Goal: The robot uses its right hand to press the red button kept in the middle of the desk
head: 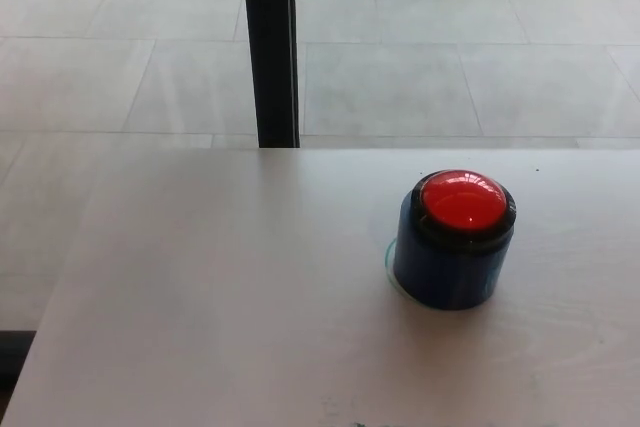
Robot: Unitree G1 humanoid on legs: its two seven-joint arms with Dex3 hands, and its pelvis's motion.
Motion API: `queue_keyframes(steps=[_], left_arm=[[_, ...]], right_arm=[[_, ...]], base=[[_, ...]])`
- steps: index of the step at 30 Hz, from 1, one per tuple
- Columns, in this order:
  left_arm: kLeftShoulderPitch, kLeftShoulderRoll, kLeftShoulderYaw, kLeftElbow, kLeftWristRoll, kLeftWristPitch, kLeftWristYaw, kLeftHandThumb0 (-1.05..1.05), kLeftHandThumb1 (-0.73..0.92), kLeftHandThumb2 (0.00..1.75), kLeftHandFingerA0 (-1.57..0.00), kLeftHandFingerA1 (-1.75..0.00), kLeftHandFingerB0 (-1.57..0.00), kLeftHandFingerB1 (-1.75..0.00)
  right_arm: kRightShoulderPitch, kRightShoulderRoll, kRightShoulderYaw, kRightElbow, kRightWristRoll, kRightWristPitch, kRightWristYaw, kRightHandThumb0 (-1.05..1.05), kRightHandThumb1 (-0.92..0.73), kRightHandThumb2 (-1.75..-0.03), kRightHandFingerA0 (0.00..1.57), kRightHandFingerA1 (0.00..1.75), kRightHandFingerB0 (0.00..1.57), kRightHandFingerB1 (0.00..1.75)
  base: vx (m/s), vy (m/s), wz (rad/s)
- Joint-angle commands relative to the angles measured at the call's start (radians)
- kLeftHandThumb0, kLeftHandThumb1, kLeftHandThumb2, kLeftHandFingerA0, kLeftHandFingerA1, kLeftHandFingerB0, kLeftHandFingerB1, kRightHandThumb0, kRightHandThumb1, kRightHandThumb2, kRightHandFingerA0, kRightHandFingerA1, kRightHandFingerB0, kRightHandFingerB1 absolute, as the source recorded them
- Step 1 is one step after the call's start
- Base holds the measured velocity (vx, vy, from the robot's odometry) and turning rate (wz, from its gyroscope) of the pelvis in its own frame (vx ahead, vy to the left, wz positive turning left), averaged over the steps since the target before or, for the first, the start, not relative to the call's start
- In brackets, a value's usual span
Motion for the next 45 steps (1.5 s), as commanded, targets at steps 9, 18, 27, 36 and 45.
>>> queue_keyframes(steps=[9,18,27,36,45], left_arm=[[-0.085,0.078,0.192,0.122,-0.121,-0.028,0.093,-0.11,0.79,1.35,-0.99,-1.13,-0.53,-0.84],[-0.086,0.062,0.264,0.131,-0.15,-0.152,0.077,-0.19,0.92,1.5,-1.44,-1.45,-1.16,-1.3],[-0.094,0.074,0.249,0.159,-0.143,-0.128,0.05,-0.06,0.92,1.55,-1.49,-1.5,-1.31,-1.4],[-0.105,0.079,0.247,0.177,-0.159,-0.092,0.042,-0.02,0.92,1.56,-1.55,-1.52,-1.33,-1.39],[-0.11,0.075,0.183,0.168,-0.134,-0.027,0.133,-0.36,0.63,1.05,-0.51,-1.32,-0.15,-0.89]], right_arm=[[-0.291,-0.13,-0.436,-0.143,0.323,0.129,-0.292,-0.26,-0.37,-1.34,1.1,1.38,0.83,0.83],[-0.58,-0.255,-0.344,-0.218,0.258,0.178,-0.29,-0.57,-0.19,-1.37,1.29,1.49,1.19,1.2],[-0.922,-0.271,-0.073,-0.305,0.155,0.208,-0.318,-0.3,-0.52,-1.09,1.19,1.3,0.83,1.03],[-1.122,-0.234,0.141,-0.207,0.19,0.16,-0.122,-0.08,-0.59,-1.04,0.83,1.7,0.75,1.27],[-1.2,-0.077,0.389,-0.198,0.165,0.213,-0.051,-0.12,-0.56,-1.1,0.81,1.7,0.73,1.34]], base=[[0.0,0.0,0.0],[0.0,0.0,0.0],[0.0,0.0,0.0],[0.0,0.0,0.0],[0.0,0.0,0.0]])
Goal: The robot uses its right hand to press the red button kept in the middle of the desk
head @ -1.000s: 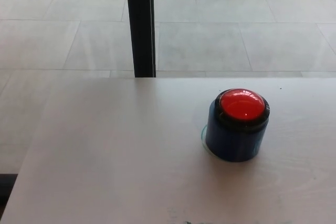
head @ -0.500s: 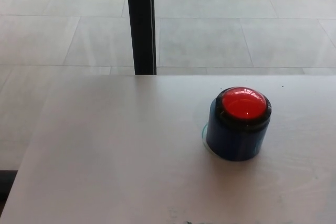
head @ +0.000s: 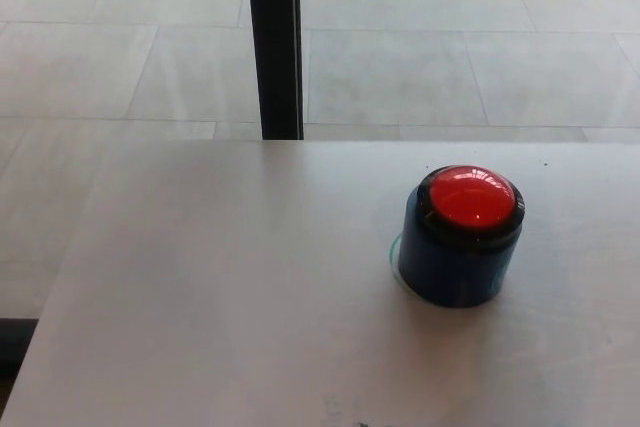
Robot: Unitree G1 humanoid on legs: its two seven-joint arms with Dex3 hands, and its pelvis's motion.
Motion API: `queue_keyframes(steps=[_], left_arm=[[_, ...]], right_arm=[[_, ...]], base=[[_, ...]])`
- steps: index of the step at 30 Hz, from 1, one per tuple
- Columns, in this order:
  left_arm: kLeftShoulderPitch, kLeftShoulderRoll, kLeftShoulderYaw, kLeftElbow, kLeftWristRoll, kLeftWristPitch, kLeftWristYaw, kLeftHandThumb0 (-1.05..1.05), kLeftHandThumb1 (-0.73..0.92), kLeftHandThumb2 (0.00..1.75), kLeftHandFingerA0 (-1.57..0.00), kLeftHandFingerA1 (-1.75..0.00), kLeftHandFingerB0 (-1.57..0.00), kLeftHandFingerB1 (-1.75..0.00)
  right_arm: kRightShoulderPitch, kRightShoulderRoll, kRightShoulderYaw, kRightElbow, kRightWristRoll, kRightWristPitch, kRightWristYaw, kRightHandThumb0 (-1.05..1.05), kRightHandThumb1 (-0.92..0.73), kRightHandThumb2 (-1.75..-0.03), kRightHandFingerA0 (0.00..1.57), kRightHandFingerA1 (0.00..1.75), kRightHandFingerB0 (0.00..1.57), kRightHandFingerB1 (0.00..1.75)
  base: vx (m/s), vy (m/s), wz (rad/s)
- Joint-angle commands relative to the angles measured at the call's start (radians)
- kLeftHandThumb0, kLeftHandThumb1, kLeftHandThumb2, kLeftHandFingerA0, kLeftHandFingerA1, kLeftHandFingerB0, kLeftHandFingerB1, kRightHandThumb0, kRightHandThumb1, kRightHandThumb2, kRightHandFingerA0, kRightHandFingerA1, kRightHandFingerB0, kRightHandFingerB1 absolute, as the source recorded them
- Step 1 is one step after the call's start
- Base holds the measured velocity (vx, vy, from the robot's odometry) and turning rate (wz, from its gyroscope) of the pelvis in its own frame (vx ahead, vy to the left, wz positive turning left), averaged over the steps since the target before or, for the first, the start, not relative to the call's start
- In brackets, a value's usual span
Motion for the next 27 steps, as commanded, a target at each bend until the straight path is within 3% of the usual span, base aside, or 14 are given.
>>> queue_keyframes(steps=[1,4,5,6,7,8,9,12,13,14,19,21,24,27], left_arm=[[0.007,0.013,-0.02,-0.003,-0.004,0.027,0.03,-0.36,0.63,1.05,-0.51,-1.32,-0.15,-0.89],[0.012,0.013,-0.029,-0.008,-0.008,0.011,0.014,-0.41,0.51,1.16,-0.6,-1.53,-0.47,-1.22],[0.012,0.013,-0.03,-0.009,-0.009,0.01,0.013,-0.41,0.51,1.16,-0.6,-1.53,-0.47,-1.22],[0.015,0.014,-0.048,-0.008,0.009,0.001,0.03,-0.4,0.47,1.14,-1.07,-1.2,-0.68,-0.94],[0.014,0.016,-0.053,-0.006,0.009,0.003,0.035,-0.39,0.46,1.13,-1.15,-1.25,-0.64,-0.92],[0.01,0.019,-0.053,-0.002,0.005,0.008,0.038,-0.4,0.44,1.13,-1.22,-1.31,-0.7,-0.96],[0.009,0.02,-0.053,-0.001,0.001,0.007,0.036,-0.36,0.43,1.15,-1.02,-1.66,-0.61,-1.16],[0.009,0.019,-0.047,-0.006,-0.011,0.004,0.036,-0.37,0.39,1.2,-0.97,-1.68,-0.63,-1.18],[0.009,0.019,-0.047,-0.008,-0.011,0.005,0.036,-0.4,0.43,1.15,-1.2,-1.32,-0.7,-0.97],[0.008,0.019,-0.049,-0.01,-0.011,0.009,0.037,-0.37,0.39,1.21,-0.87,-1.69,-0.59,-1.2],[-0.001,0.026,-0.062,0.003,-0.001,0.024,0.05,-0.37,0.43,1.18,-0.95,-1.73,-0.59,-1.22],[-0.007,0.021,-0.028,0.002,-0.041,0.032,0.041,-0.35,0.45,1.21,-0.93,-1.75,-0.33,-1.05],[-0.006,0.02,-0.024,-0.001,-0.042,0.034,0.027,-0.34,0.49,1.21,-0.9,-1.75,-0.27,-1.0],[-0.004,0.026,-0.041,0.004,-0.028,0.038,0.036,-0.38,0.49,1.17,-1.02,-1.75,-0.43,-1.1]], right_arm=[[-0.015,0.06,0.074,0.017,-0.026,0.024,0.06,-0.12,-0.56,-1.1,0.81,1.7,0.73,1.34],[-0.031,0.117,0.124,0.079,-0.042,0.013,0.074,-0.18,-0.51,-1.22,0.93,1.75,0.77,1.41],[-0.036,0.12,0.125,0.089,-0.042,0.008,0.078,-0.18,-0.51,-1.22,0.93,1.75,0.77,1.41],[-0.034,0.148,0.144,0.112,-0.049,0.003,0.086,-0.19,-0.5,-1.17,0.92,1.75,0.75,1.39],[-0.034,0.152,0.148,0.118,-0.053,0.0,0.089,-0.2,-0.47,-1.22,0.93,1.75,0.76,1.39],[-0.03,0.166,0.161,0.131,-0.061,0.0,0.091,-0.27,-0.5,-1.18,1.19,1.36,0.88,1.15],[-0.027,0.173,0.173,0.137,-0.07,0.001,0.094,-0.19,-0.47,-1.19,0.91,1.75,0.75,1.41],[-0.021,0.196,0.186,0.162,-0.073,-0.019,0.115,-0.18,-0.47,-1.25,0.93,1.75,0.76,1.44],[-0.023,0.2,0.187,0.169,-0.075,-0.02,0.116,-0.18,-0.46,-1.28,0.92,1.75,0.76,1.47],[-0.025,0.21,0.193,0.188,-0.079,-0.024,0.121,-0.2,-0.44,-1.3,0.91,1.75,0.76,1.5],[-0.041,0.249,0.206,0.261,-0.095,-0.041,0.143,-0.22,-0.48,-1.24,0.94,1.75,0.78,1.46],[-0.021,0.259,0.207,0.251,-0.094,-0.034,0.145,-0.18,-0.48,-1.28,0.9,1.75,0.79,1.47],[0.014,0.269,0.217,0.247,-0.105,-0.049,0.157,-0.17,-0.49,-1.28,0.93,1.75,0.79,1.48],[0.075,0.28,0.259,0.222,-0.139,-0.004,0.146,-0.25,-0.58,-1.13,0.91,1.75,0.75,1.46]], base=[[0.0,0.0,0.0],[0.0,0.0,0.0],[0.0,0.0,0.0],[0.0,0.0,0.0],[0.0,0.0,0.0],[0.0,0.0,0.0],[0.0,0.0,0.0],[0.0,0.0,0.0],[0.0,0.0,0.0],[0.0,0.0,0.0],[0.0,0.0,0.0],[0.0,0.0,0.0],[0.0,0.0,0.0],[0.0,0.0,0.0]])
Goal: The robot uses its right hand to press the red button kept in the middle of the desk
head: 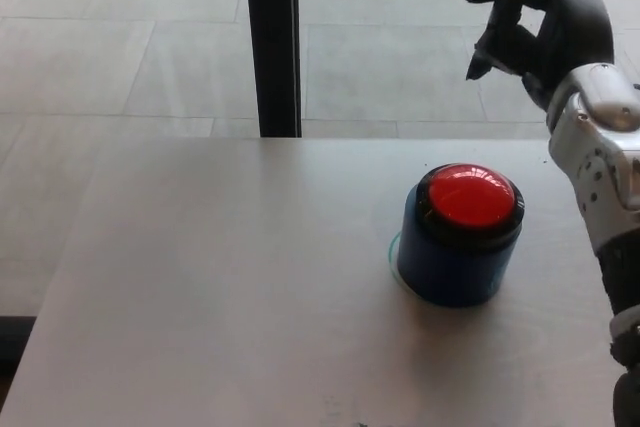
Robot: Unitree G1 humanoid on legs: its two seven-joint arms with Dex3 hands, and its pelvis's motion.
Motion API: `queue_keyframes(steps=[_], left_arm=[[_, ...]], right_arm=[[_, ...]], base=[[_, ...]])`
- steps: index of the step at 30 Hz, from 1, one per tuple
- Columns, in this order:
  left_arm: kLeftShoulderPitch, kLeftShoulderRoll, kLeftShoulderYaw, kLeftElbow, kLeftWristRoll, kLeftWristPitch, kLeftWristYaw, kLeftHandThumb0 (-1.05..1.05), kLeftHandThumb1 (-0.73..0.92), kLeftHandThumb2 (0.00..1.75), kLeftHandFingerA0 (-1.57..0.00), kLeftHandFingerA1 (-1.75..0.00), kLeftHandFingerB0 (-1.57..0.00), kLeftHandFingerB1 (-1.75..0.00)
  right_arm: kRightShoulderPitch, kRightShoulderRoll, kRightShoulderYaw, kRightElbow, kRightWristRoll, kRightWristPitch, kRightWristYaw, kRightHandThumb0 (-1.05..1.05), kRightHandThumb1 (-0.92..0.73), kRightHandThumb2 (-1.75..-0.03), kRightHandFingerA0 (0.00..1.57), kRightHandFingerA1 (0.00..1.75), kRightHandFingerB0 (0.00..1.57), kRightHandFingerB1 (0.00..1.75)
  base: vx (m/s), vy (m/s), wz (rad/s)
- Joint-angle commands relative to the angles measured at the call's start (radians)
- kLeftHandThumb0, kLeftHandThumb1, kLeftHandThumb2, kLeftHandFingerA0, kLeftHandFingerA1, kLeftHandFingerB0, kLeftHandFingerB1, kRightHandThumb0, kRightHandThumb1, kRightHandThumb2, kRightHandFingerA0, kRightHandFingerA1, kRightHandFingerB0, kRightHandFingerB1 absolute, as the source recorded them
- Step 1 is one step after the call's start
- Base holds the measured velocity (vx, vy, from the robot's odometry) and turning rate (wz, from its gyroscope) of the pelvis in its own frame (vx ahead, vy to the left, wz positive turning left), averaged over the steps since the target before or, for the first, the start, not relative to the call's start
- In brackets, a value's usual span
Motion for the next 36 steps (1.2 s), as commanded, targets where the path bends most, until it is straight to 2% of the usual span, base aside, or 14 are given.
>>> queue_keyframes(steps=[1,2,3,6,7,12,13,14,15,16,17,19,21,36], left_arm=[[0.002,0.023,-0.004,0.006,-0.009,0.025,0.004,-0.38,0.49,1.17,-1.02,-1.75,-0.43,-1.1],[0.002,0.022,-0.005,0.005,-0.009,0.026,0.005,-0.37,0.48,1.16,-0.95,-1.75,-0.45,-1.13],[0.003,0.023,-0.013,0.005,-0.003,0.025,0.002,-0.37,0.47,1.19,-1.05,-1.75,-0.63,-1.24],[0.004,0.024,-0.014,0.006,-0.007,0.02,-0.004,-0.36,0.46,1.19,-1.07,-1.75,-0.53,-1.14],[0.006,0.022,-0.003,0.003,-0.022,0.019,-0.013,-0.35,0.48,1.19,-0.96,-1.75,-0.43,-1.12],[-0.004,0.022,-0.012,0.011,-0.015,0.027,0.005,-0.37,0.47,1.18,-1.0,-1.75,-0.49,-1.14],[-0.001,0.022,-0.016,0.009,-0.011,0.028,0.008,-0.37,0.48,1.16,-1.0,-1.75,-0.39,-1.06],[0.004,0.022,-0.021,0.006,-0.007,0.021,0.003,-0.37,0.47,1.18,-1.04,-1.75,-0.52,-1.15],[0.006,0.024,-0.02,0.008,-0.011,0.02,-0.011,-0.42,0.47,1.17,-1.23,-1.35,-0.61,-0.94],[0.006,0.021,-0.014,0.006,-0.02,0.02,-0.012,-0.37,0.46,1.2,-0.93,-1.75,-0.48,-1.16],[0.001,0.019,-0.009,0.007,-0.024,0.026,-0.001,-0.38,0.45,1.18,-0.95,-1.75,-0.32,-1.04],[0.0,0.019,-0.014,0.005,-0.022,0.025,-0.003,-0.37,0.44,1.21,-0.99,-1.75,-0.5,-1.15],[0.002,0.016,-0.012,-0.002,-0.025,0.028,-0.002,-0.36,0.47,1.18,-0.88,-1.75,-0.46,-1.14],[-0.002,0.006,-0.022,0.002,-0.034,0.02,-0.012,-0.35,0.48,1.19,-0.88,-1.75,-0.41,-1.1]], right_arm=[[0.074,0.017,0.035,-0.016,-0.053,0.013,0.009,-0.25,-0.58,-1.13,0.91,1.75,0.75,1.46],[0.084,0.019,0.04,-0.019,-0.057,0.016,0.007,-0.26,-0.62,-1.05,0.9,1.75,0.73,1.47],[0.11,0.023,0.051,-0.03,-0.066,0.019,0.005,-0.23,-0.59,-1.13,0.91,1.75,0.74,1.48],[0.132,0.026,0.065,-0.041,-0.08,0.022,-0.001,-0.24,-0.56,-1.18,0.93,1.75,0.76,1.48],[0.144,0.027,0.073,-0.042,-0.09,0.014,-0.002,-0.17,-0.52,-1.24,0.92,1.75,0.79,1.48],[0.165,0.032,0.082,-0.019,-0.109,0.001,0.0,-0.26,-0.57,-1.16,0.9,1.75,0.77,1.52],[0.17,0.036,0.083,-0.011,-0.109,-0.002,0.007,-0.25,-0.56,-1.18,0.91,1.75,0.78,1.49],[0.173,0.039,0.082,-0.007,-0.11,-0.008,0.008,-0.25,-0.55,-1.18,0.91,1.75,0.78,1.48],[0.178,0.042,0.082,-0.004,-0.112,-0.014,0.011,-0.25,-0.53,-1.19,0.91,1.75,0.78,1.49],[0.181,0.045,0.082,-0.001,-0.116,-0.016,0.01,-0.26,-0.53,-1.19,0.92,1.75,0.78,1.48],[0.182,0.047,0.084,0.004,-0.122,-0.02,0.009,-0.25,-0.52,-1.2,0.93,1.75,0.79,1.47],[0.185,0.055,0.088,0.011,-0.132,-0.019,0.001,-0.25,-0.51,-1.22,0.93,1.75,0.79,1.49],[0.184,0.065,0.076,0.025,-0.122,-0.032,0.004,-0.25,-0.5,-1.24,0.95,1.75,0.8,1.51],[0.268,0.138,-0.045,0.063,-0.057,-0.131,0.027,-0.23,-0.49,-1.25,0.93,1.75,0.73,1.54]], base=[[0.0,0.0,0.0],[0.0,0.0,0.0],[0.0,0.0,0.0],[0.0,0.0,0.0],[0.0,0.0,0.0],[0.0,0.0,0.0],[0.0,0.0,0.0],[0.0,0.0,0.0],[0.0,0.0,0.0],[0.0,0.0,0.0],[0.0,0.0,0.0],[0.0,0.0,0.0],[0.0,0.0,0.0],[0.0,0.0,0.0]])
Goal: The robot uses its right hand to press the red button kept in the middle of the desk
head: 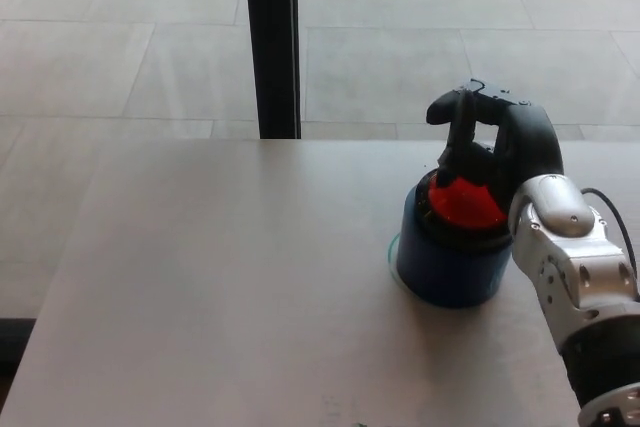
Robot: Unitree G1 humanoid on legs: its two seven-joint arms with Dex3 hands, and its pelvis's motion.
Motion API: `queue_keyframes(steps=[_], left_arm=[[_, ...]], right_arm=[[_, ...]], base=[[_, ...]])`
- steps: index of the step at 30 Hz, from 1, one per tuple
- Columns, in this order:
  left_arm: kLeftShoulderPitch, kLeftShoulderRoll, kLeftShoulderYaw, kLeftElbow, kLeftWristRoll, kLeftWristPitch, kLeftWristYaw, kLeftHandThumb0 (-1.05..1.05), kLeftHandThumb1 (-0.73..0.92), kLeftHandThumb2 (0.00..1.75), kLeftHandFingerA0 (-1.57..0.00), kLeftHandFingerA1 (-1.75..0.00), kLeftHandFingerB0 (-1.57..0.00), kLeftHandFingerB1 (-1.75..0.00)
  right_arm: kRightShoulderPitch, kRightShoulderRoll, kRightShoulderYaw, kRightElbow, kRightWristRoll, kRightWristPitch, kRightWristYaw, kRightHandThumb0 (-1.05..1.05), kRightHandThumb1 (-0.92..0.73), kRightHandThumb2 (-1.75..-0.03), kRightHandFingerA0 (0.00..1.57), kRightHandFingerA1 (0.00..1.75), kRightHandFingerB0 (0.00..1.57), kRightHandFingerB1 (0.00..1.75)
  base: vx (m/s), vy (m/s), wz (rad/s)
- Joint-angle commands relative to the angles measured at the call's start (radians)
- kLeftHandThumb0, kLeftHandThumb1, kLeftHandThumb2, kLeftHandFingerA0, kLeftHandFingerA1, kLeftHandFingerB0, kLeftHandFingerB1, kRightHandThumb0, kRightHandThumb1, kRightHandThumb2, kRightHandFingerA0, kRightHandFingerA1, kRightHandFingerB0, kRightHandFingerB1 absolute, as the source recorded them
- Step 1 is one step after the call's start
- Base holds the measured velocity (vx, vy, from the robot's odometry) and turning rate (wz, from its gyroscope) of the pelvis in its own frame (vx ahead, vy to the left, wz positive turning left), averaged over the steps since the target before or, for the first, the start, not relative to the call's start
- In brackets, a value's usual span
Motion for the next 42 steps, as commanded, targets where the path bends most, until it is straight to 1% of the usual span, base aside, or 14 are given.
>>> queue_keyframes(steps=[1,6,8,9,17,18,20,24,25,30,31,36,39,42], left_arm=[[0.004,0.0,0.03,-0.001,-0.039,0.001,-0.016,-0.35,0.47,1.22,-0.82,-1.75,-0.36,-1.09],[-0.002,0.008,-0.003,-0.002,-0.002,0.008,-0.012,-0.34,0.45,1.18,-1.1,-1.7,-0.52,-1.11],[-0.002,0.008,-0.002,-0.004,-0.009,0.01,-0.011,-0.38,0.48,1.19,-0.95,-1.75,-0.49,-1.15],[-0.007,0.006,0.026,-0.001,-0.042,0.02,-0.013,-0.35,0.49,1.2,-0.96,-1.75,-0.35,-1.03],[-0.011,0.01,-0.016,0.005,-0.011,0.009,-0.001,-0.33,0.48,1.16,-1.09,-1.68,-0.4,-1.01],[-0.008,0.012,-0.023,0.002,-0.005,0.005,-0.011,-0.33,0.48,1.17,-1.17,-1.68,-0.62,-1.15],[-0.009,0.007,-0.009,0.001,-0.022,-0.004,-0.007,-0.35,0.49,1.2,-0.92,-1.75,-0.32,-1.03],[-0.012,0.015,0.006,0.002,-0.035,0.009,-0.003,-0.34,0.48,1.16,-1.12,-1.71,-0.31,-0.94],[-0.015,0.016,0.01,0.006,-0.037,0.01,-0.003,-0.36,0.49,1.17,-1.11,-1.75,-0.34,-1.18],[-0.01,0.012,0.017,-0.012,-0.044,0.007,-0.013,-0.34,0.5,1.18,-0.77,-1.75,-0.29,-1.04],[-0.007,0.011,0.015,-0.006,-0.039,-0.001,-0.012,-0.33,0.5,1.18,-1.02,-1.71,-0.39,-1.0],[-0.004,0.018,0.013,0.006,-0.033,0.004,-0.005,-0.34,0.47,1.16,-1.12,-1.71,-0.46,-1.06],[-0.001,0.021,0.01,-0.006,-0.032,0.011,-0.008,-0.33,0.52,1.16,-1.05,-1.68,-0.31,-0.98],[-0.003,0.025,-0.004,0.008,-0.015,0.003,-0.01,-0.35,0.48,1.16,-1.19,-1.7,-0.57,-1.13]], right_arm=[[0.084,0.043,-0.054,0.056,0.046,-0.047,0.005,-0.24,-0.48,-1.27,0.94,1.75,0.73,1.53],[0.081,0.061,-0.088,0.086,0.05,-0.084,0.001,-0.25,-0.49,-1.26,0.94,1.75,0.75,1.55],[0.077,0.061,-0.09,0.092,0.046,-0.09,0.0,-0.25,-0.49,-1.27,0.93,1.75,0.74,1.56],[0.073,0.058,-0.09,0.094,0.044,-0.096,0.0,-0.24,-0.51,-1.26,0.93,1.75,0.73,1.55],[-0.009,0.027,-0.104,0.093,0.052,-0.1,0.022,-0.26,-0.46,-1.28,0.92,1.75,0.74,1.54],[-0.021,0.021,-0.102,0.094,0.053,-0.099,0.033,-0.26,-0.45,-1.29,0.92,1.75,0.74,1.54],[-0.063,-0.012,-0.069,0.075,0.017,-0.083,0.046,-0.23,-0.46,-1.29,0.91,1.75,0.73,1.54],[-0.141,-0.069,-0.052,0.091,0.007,-0.081,0.07,-0.26,-0.5,-1.24,0.93,1.75,0.77,1.51],[-0.187,-0.102,-0.052,0.093,0.004,-0.066,0.079,-0.25,-0.47,-1.28,0.94,1.75,0.78,1.49],[-0.308,-0.195,-0.05,0.105,-0.006,-0.082,0.101,-0.28,-0.4,-1.34,0.94,1.75,0.78,1.48],[-0.344,-0.215,-0.061,0.117,0.007,-0.073,0.115,-0.3,-0.38,-1.36,0.97,1.75,0.8,1.47],[-0.437,-0.311,-0.1,0.123,0.029,-0.028,0.145,-0.28,-0.4,-1.38,0.94,1.75,0.78,1.48],[-0.437,-0.388,-0.121,0.103,0.038,-0.035,0.191,-0.28,-0.41,-1.32,0.92,1.75,0.75,1.5],[-0.402,-0.501,-0.174,0.053,0.057,0.0,0.213,-0.25,-0.45,-1.29,0.89,1.75,0.72,1.5]], base=[[0.0,0.0,0.0],[0.0,0.0,0.0],[0.0,0.0,0.0],[0.0,0.0,0.0],[0.0,0.0,0.0],[0.0,0.0,0.0],[0.0,0.0,0.0],[0.0,0.0,0.0],[0.0,0.0,0.0],[0.0,0.0,0.0],[0.0,0.0,0.0],[0.0,0.0,0.0],[0.0,0.0,0.0],[0.0,0.0,0.0]])
